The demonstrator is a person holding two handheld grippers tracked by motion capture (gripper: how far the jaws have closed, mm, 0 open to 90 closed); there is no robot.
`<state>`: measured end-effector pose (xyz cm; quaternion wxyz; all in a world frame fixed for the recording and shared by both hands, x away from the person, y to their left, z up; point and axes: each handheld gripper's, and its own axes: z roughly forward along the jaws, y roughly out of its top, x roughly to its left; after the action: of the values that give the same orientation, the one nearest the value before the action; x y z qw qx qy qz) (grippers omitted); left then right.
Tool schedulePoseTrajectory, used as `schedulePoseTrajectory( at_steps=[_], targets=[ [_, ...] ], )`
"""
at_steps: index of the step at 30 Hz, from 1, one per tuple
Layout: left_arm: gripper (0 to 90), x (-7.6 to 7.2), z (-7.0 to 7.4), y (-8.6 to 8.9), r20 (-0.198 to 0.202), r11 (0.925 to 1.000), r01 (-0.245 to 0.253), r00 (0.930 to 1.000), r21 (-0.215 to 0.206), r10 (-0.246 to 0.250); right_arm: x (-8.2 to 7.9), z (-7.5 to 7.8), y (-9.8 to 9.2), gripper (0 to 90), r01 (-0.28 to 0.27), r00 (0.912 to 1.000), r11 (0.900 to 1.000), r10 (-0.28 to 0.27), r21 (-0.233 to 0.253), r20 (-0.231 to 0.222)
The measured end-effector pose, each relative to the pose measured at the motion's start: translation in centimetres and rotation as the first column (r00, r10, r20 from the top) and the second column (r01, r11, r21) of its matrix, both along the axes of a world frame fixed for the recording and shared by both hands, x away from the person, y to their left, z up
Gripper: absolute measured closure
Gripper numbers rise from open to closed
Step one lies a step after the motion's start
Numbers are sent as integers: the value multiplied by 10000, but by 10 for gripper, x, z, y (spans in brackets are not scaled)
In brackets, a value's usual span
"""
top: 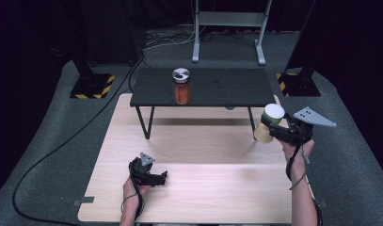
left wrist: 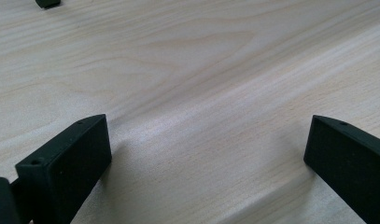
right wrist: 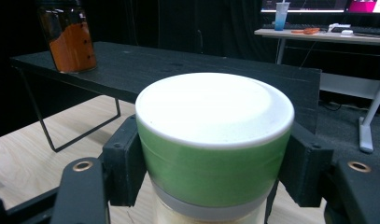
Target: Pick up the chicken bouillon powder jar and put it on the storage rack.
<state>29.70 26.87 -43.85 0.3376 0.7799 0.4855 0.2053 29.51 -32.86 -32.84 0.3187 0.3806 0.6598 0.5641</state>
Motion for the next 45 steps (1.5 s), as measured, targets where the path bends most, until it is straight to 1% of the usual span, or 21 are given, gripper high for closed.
schedulePoseTrajectory(
  at_steps=[9, 14, 17, 29, 38, 45],
  targets=[
    [2, 0, 0, 0, -1, 10000, -1, 10000, -6, 1, 4, 10, 3, 328, -199, 9998, 9997, 200, -170, 34],
    [3, 0, 0, 0, 0, 10000, -2, 10000, -11, 2, 8, 16, 5, 328, -341, 9994, 9993, 340, -176, -26],
    [3, 0, 0, 0, -1, 10000, -2, 10000, -14, 2, 9, 19, 7, 328, -380, 9993, 9990, 380, -215, 14],
    [3, 0, 0, 0, 6, 10000, 0, 10000, -28, 0, 13, 28, 13, 328, -538, 9984, 9984, 541, -177, 177],
    [3, 0, 0, 0, 6, 10000, 0, 10000, -29, 0, 19, 33, 17, 328, -649, 9977, 9978, 651, -117, 190],
    [3, 0, 0, 0, 5, 10000, 1, 10000, -26, -1, 24, 38, 21, 328, -714, 9972, 9973, 717, -169, 225]
  ],
)
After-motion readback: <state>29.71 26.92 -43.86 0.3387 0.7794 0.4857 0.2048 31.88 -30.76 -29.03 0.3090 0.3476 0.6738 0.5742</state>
